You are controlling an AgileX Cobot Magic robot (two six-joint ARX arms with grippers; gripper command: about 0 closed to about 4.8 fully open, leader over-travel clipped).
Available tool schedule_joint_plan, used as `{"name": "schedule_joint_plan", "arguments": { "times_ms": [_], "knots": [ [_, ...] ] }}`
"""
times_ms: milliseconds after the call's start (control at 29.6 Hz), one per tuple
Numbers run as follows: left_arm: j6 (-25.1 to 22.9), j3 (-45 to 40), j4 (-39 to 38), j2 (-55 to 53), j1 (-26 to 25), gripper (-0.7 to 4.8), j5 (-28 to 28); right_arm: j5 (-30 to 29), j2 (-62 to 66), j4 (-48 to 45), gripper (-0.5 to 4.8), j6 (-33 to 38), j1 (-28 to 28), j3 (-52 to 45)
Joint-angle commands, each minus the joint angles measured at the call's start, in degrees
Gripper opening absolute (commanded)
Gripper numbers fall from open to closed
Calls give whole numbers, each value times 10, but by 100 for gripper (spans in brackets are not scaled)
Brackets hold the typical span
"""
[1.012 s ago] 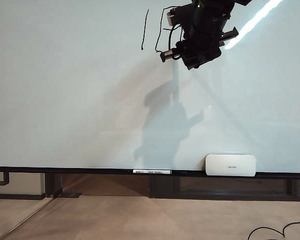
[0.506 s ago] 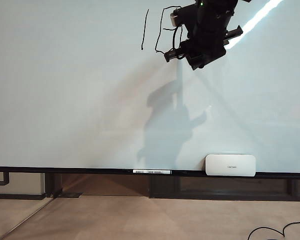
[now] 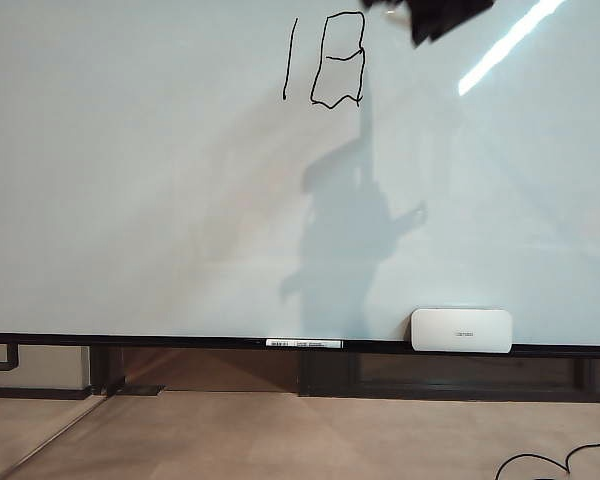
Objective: Reach to the right to find the marker pen, pick it up, and write the number 18 on the whiteboard.
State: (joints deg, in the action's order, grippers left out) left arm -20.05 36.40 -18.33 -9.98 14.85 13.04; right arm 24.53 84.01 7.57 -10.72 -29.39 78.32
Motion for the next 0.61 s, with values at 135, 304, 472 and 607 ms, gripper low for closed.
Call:
{"name": "schedule_joint_plan", "arguments": {
  "times_ms": [135,304,472,607],
  "knots": [
    [-26,78,-92,1,0,-5,-49,-9,-123,86,-2,-29,0,3],
    [-40,143,-169,5,0,-5,-76,-8,-226,182,-2,-53,1,3],
    [-51,187,-222,26,0,-5,-112,0,-327,302,-2,-92,1,3],
    [-50,192,-250,56,1,-5,-119,0,-403,375,-2,-94,1,3]
  ]
}}
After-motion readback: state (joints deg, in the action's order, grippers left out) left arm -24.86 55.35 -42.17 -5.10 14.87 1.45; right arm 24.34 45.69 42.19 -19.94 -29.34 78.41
